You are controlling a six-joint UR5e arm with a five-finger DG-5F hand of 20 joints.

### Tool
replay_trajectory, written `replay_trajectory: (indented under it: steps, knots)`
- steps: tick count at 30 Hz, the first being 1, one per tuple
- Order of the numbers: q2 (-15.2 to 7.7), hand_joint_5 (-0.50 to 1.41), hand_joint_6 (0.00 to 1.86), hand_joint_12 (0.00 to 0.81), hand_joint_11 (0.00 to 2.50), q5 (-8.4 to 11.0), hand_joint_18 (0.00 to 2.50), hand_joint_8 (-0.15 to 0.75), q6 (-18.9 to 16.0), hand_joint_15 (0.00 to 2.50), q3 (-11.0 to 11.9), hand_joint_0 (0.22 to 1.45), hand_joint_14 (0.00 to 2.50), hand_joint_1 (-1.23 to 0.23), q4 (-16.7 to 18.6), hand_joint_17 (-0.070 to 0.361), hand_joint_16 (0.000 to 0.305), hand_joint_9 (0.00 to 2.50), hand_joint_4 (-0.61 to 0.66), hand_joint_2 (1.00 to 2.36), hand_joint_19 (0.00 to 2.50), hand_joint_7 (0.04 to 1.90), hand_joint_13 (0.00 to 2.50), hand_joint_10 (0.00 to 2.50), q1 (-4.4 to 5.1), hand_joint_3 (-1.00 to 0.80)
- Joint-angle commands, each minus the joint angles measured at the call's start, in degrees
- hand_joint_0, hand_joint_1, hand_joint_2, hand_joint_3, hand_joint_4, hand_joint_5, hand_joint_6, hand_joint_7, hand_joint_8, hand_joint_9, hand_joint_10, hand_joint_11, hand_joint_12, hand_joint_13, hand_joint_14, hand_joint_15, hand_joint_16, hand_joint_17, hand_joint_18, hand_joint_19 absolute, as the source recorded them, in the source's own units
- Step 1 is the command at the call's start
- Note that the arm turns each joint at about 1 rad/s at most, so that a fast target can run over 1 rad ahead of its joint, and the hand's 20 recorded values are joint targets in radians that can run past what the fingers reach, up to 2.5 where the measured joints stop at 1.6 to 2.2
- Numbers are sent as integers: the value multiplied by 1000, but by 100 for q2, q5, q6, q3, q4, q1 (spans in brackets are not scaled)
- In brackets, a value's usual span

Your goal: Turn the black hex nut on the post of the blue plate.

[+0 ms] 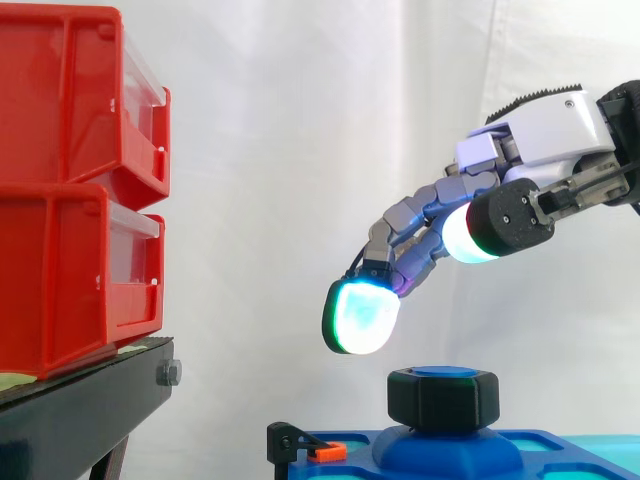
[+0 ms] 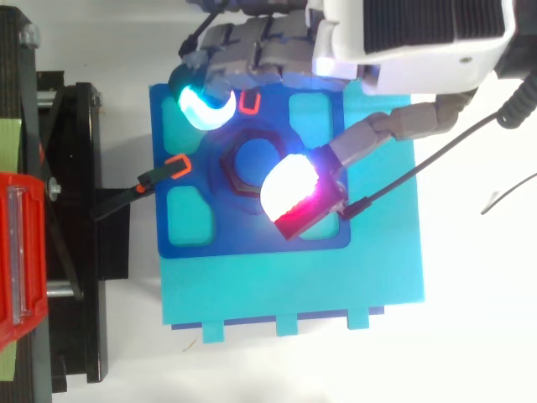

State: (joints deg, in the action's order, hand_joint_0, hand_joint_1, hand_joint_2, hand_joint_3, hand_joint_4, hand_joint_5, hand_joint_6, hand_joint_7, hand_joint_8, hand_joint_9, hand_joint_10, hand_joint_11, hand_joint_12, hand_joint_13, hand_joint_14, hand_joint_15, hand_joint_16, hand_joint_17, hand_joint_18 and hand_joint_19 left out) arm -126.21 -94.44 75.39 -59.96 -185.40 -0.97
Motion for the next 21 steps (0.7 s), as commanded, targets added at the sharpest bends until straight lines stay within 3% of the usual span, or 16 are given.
replay_trajectory:
  steps: [1, 3, 4, 8, 14, 21]
  knots:
    - [0, -183, 502, 231, 0, 101, 85, 265, -7, 0, 2, 521, 0, -319, 39, 53, 23, 453, 272, 1000, 184, 759, 284, 0, 97, -500]
    - [0, -184, 502, 231, 0, 250, 87, 265, 2, 0, 10, 521, 0, -319, 74, 53, 23, 454, 271, 1000, 185, 758, 285, 0, 203, -500]
    - [0, -184, 502, 233, 0, 250, 86, 264, 2, 2, 10, 521, 0, -319, 74, 53, 23, 455, 272, 1000, 185, 759, 289, 0, 203, -500]
    - [-8, -184, 502, 234, 0, 400, 87, 264, 2, 9, -7, 521, 0, -319, 136, 53, 24, 455, 271, 1000, 193, 759, 288, 0, 370, -500]
    - [-17, -184, 502, 234, 0, 496, 84, 264, 2, 0, -34, 521, 0, -319, 162, 54, 24, 451, 269, 1000, 193, 758, 279, 0, 466, -500]
    - [-17, -185, 502, 235, 0, 611, 80, 262, -33, 1, -394, 520, 0, -319, 549, 54, 24, 446, 270, 1000, 195, 758, 277, 0, 545, -500]
